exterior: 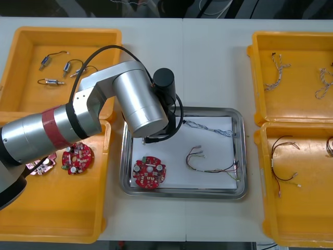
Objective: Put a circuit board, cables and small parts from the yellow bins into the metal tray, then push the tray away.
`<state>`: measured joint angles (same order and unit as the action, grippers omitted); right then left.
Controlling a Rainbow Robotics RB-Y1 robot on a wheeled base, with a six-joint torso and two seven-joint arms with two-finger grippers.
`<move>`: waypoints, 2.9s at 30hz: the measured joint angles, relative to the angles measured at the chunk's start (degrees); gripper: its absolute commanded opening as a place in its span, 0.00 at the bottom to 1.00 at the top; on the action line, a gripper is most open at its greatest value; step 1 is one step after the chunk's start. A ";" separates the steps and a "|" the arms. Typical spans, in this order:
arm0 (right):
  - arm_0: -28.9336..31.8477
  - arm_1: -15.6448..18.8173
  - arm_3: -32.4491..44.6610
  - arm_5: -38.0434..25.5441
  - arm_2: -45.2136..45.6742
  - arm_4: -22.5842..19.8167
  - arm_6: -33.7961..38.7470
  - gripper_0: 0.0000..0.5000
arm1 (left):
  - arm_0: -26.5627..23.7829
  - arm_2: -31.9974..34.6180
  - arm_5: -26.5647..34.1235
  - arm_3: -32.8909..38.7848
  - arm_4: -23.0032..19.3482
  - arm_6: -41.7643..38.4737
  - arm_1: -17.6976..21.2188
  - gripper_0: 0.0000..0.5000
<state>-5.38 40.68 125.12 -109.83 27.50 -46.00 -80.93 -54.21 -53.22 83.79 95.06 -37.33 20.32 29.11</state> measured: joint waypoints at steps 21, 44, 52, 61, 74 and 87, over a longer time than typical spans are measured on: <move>0.13 0.50 4.56 0.00 -2.32 -0.05 0.00 1.00 | -0.02 17.63 20.28 7.33 -8.20 0.77 3.51 1.00; -8.55 8.02 10.87 0.00 -16.65 -17.13 0.01 1.00 | 11.86 41.60 25.80 19.43 -9.31 22.28 9.29 1.00; -12.93 10.09 14.36 0.00 -25.43 -20.27 0.01 1.00 | 17.78 47.95 25.81 20.33 -10.28 22.85 12.27 1.00; -20.62 10.08 16.15 3.26 -42.09 -17.50 0.00 1.00 | 21.08 54.92 25.82 20.45 -10.56 34.24 13.33 1.00; -28.30 5.27 16.31 4.95 -63.40 -5.87 -2.13 1.00 | 28.76 62.05 25.84 23.74 -10.97 36.55 14.10 1.00; -30.36 -1.23 10.72 8.61 -75.87 2.56 -15.20 1.00 | 33.56 63.38 25.84 25.08 -12.37 36.64 17.19 1.00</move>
<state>-35.74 39.45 135.84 -101.23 -48.37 -43.44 -96.14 -20.65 10.16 109.63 120.14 -49.70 56.96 46.30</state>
